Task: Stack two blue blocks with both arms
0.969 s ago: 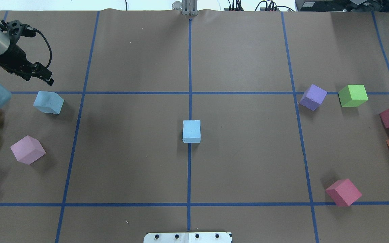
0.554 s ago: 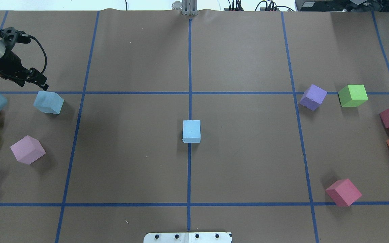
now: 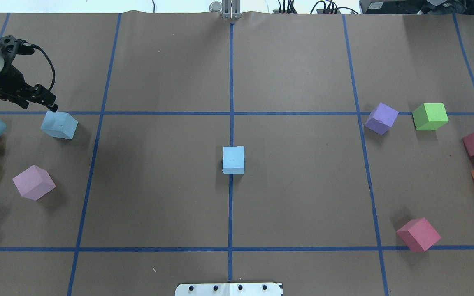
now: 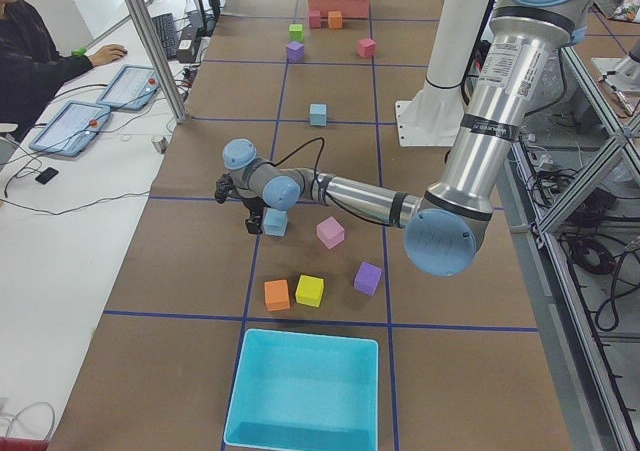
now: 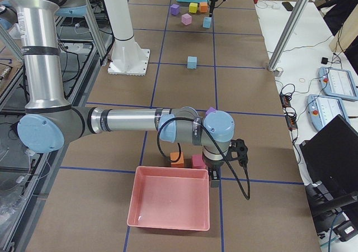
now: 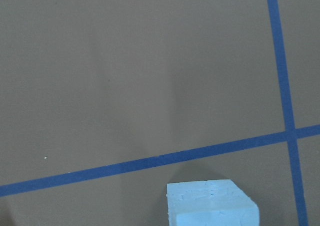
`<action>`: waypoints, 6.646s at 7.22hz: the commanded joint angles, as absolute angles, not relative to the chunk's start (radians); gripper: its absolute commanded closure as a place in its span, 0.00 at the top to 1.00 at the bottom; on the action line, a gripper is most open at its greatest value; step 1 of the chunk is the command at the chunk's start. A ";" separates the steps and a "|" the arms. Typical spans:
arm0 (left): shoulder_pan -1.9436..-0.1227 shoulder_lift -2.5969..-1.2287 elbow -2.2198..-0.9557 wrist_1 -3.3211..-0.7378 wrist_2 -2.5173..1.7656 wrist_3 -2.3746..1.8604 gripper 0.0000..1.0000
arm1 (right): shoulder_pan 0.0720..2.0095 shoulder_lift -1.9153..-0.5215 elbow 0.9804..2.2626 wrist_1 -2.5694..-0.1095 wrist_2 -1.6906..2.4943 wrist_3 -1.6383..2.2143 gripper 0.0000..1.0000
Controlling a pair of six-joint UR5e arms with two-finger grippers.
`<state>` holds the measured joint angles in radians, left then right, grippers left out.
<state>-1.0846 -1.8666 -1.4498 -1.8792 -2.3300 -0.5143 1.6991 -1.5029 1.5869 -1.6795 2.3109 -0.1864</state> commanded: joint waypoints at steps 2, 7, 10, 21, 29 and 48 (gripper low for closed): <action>-1.034 -1.871 -1.454 -1.893 -2.324 -0.572 0.98 | 1.701 -1.505 1.586 -1.680 2.312 -0.192 1.00; -1.025 -1.862 -1.454 -1.896 -2.318 -0.621 0.98 | 1.701 -1.503 1.588 -1.678 2.312 -0.184 1.00; -1.002 -1.864 -1.445 -1.896 -2.303 -0.623 0.98 | 1.701 -1.500 1.588 -1.678 2.312 -0.179 1.00; -0.973 -1.878 -1.411 -1.899 -2.276 -0.609 0.64 | 1.701 -1.499 1.586 -1.677 2.312 -0.176 1.00; -0.962 -2.046 -1.625 -1.677 -2.316 -0.913 0.58 | 1.701 -1.496 1.589 -1.677 2.313 -0.170 1.00; -0.528 -2.506 -1.442 -1.532 -2.008 -1.150 0.58 | 1.698 -1.494 1.591 -1.677 2.315 -0.146 1.00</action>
<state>-0.5313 -2.5026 -1.4574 -1.5166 -2.0075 -1.1511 1.6991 -1.4941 1.5907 -1.6766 2.3148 -0.1458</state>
